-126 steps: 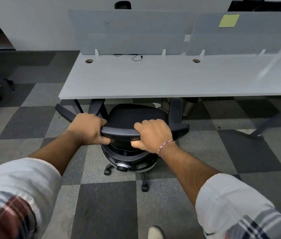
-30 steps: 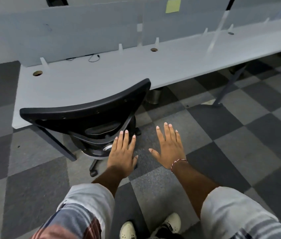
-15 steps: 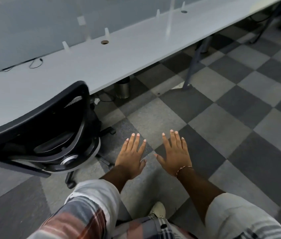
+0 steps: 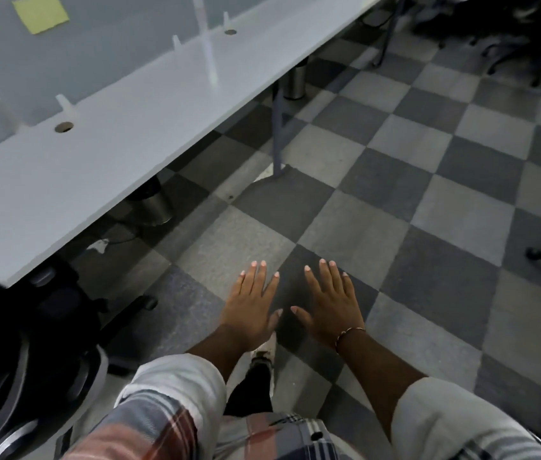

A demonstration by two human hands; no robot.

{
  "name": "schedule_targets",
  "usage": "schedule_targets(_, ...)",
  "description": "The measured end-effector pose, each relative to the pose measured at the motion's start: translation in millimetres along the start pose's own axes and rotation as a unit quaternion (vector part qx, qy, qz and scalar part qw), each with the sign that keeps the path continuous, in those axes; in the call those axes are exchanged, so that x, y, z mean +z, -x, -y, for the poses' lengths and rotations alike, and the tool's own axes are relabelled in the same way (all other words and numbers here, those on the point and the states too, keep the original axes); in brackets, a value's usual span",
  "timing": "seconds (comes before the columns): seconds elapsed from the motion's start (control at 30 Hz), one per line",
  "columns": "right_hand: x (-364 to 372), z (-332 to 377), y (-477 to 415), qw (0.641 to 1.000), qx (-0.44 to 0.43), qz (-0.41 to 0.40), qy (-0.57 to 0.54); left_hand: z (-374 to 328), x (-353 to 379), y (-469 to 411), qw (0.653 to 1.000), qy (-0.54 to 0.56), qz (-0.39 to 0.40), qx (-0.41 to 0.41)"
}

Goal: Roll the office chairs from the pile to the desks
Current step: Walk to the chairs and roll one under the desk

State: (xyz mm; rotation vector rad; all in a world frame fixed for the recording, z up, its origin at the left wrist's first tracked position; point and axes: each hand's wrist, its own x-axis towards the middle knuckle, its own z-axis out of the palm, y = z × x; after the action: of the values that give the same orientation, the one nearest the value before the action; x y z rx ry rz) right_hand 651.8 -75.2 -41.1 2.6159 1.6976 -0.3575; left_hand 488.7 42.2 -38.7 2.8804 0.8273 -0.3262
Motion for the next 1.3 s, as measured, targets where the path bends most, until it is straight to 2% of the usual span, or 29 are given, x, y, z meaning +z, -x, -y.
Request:
schedule_targets(0.27,-19,-100,-90,0.997,0.082,0.008,-0.014,-13,-21,-156,0.996,-0.003,0.015,0.086)
schedule_targets(0.4,-42,-151,-132,0.990,0.141,-0.016,-0.014,-26,-39,-248,0.985,-0.008,-0.038,0.165)
schedule_targets(0.6,-63,-236,-170,0.972,0.228,-0.053,-0.023,-80,-63,-366,0.966,0.020,-0.050,0.252)
schedule_targets(0.73,-67,-316,-200,0.960,0.275,-0.041,-0.030,-124,-70,-441,0.955,0.003,-0.054,0.290)
schedule_targets(0.93,-101,-455,-251,0.960,0.278,-0.036,-0.020,-197,-85,-568,0.952,-0.012,-0.044,0.303)
schedule_targets(1.07,-132,-535,-277,0.961,0.273,-0.034,-0.015,-255,-112,-640,0.952,0.012,-0.077,0.296)
schedule_targets(1.17,-147,-581,-294,0.959,0.283,-0.025,-0.021,-288,-131,-678,0.953,0.029,-0.061,0.295)
schedule_targets(1.3,-159,-636,-326,0.958,0.284,-0.032,-0.029,-313,-141,-736,0.951,0.014,-0.088,0.296)
